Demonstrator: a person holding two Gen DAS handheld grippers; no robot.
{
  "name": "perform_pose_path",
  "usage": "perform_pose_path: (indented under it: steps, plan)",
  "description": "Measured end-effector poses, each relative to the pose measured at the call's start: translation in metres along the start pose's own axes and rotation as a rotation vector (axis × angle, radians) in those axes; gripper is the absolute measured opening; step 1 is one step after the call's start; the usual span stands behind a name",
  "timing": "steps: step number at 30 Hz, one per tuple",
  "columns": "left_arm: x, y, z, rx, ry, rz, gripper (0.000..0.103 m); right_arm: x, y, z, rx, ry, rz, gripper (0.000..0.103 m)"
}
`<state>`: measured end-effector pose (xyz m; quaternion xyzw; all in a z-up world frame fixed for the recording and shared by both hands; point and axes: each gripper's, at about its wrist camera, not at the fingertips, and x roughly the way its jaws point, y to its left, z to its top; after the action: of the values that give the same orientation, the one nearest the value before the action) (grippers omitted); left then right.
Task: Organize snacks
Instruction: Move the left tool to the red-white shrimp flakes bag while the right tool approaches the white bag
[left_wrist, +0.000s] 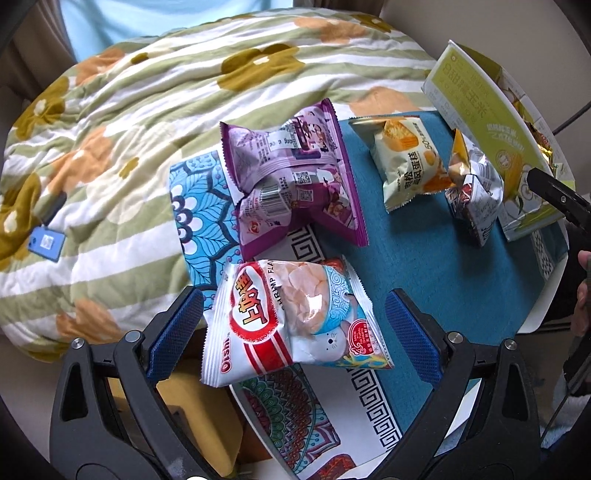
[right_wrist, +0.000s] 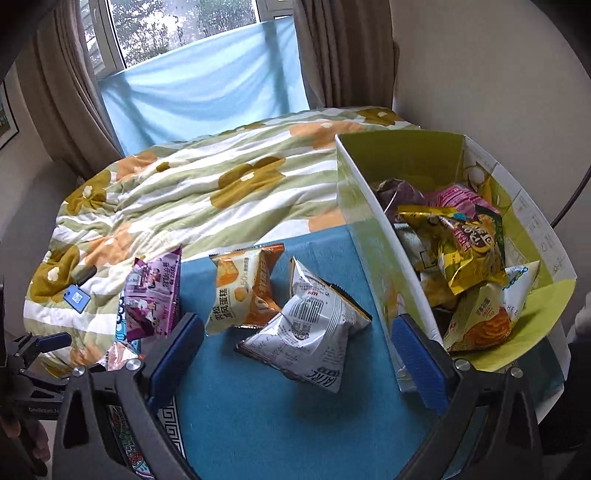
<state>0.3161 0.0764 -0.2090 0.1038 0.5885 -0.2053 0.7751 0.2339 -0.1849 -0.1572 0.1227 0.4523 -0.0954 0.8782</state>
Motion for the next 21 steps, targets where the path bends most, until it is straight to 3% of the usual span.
perform_pose_path:
  steps: [11,21]
  plan:
    - [0.051,0.007,-0.004,-0.023,0.11,-0.044,0.098,0.041,-0.01,-0.009,0.143,0.039,-0.033,0.101]
    - [0.065,0.002,-0.009,-0.016,0.123,-0.024,0.099,0.072,-0.021,-0.015,0.279,0.076,-0.011,0.101]
